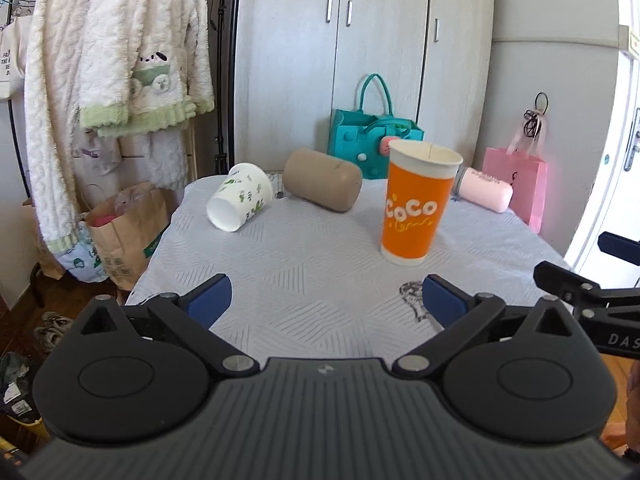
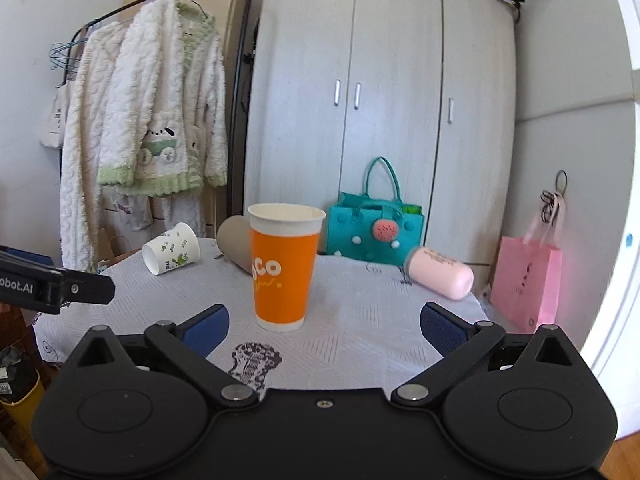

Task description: Flip cup upright

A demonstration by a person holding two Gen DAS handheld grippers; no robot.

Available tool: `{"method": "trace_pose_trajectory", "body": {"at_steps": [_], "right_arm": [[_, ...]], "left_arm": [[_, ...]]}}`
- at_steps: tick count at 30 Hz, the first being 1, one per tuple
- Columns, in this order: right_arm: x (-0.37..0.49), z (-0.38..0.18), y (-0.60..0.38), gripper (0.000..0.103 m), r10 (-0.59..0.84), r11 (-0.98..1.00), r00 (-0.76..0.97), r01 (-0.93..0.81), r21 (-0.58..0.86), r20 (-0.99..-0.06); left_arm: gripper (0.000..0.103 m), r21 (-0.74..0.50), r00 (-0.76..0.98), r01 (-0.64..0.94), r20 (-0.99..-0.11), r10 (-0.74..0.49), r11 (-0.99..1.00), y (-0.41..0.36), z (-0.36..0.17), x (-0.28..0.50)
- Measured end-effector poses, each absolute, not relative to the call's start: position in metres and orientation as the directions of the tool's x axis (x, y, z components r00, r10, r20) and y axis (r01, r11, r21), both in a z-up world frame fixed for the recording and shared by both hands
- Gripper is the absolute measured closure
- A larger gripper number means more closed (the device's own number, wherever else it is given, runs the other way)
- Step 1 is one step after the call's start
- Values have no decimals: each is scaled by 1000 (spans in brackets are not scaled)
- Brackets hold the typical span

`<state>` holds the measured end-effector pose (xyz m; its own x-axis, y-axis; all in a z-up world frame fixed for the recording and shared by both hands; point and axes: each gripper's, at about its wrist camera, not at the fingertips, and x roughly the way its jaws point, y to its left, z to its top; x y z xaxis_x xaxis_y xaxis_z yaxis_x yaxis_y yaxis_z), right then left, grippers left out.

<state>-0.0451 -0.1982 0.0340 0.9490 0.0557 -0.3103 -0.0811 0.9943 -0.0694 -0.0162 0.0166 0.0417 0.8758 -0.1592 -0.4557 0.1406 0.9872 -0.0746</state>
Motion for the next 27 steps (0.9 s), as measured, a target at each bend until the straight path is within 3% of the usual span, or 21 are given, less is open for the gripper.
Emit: {"method": "trace_pose_trajectory", "body": {"at_steps": [11,22,27], "right_arm": [[-52,26,-200,0,-5,997,948,-21,-77,-320],[-39,20,-192,0,-112,989,937,75,-124,-332],[-35,19,-190,0,-120,990,931,88,-108,-346]], "left_arm": [[0,25,872,151,-475,-121,988,-4,35,-21],[0,-49,863,117,-489,-126,992,9,28,-14],[0,-51,885,74,-456,-89,996,16,27,-16]]}}
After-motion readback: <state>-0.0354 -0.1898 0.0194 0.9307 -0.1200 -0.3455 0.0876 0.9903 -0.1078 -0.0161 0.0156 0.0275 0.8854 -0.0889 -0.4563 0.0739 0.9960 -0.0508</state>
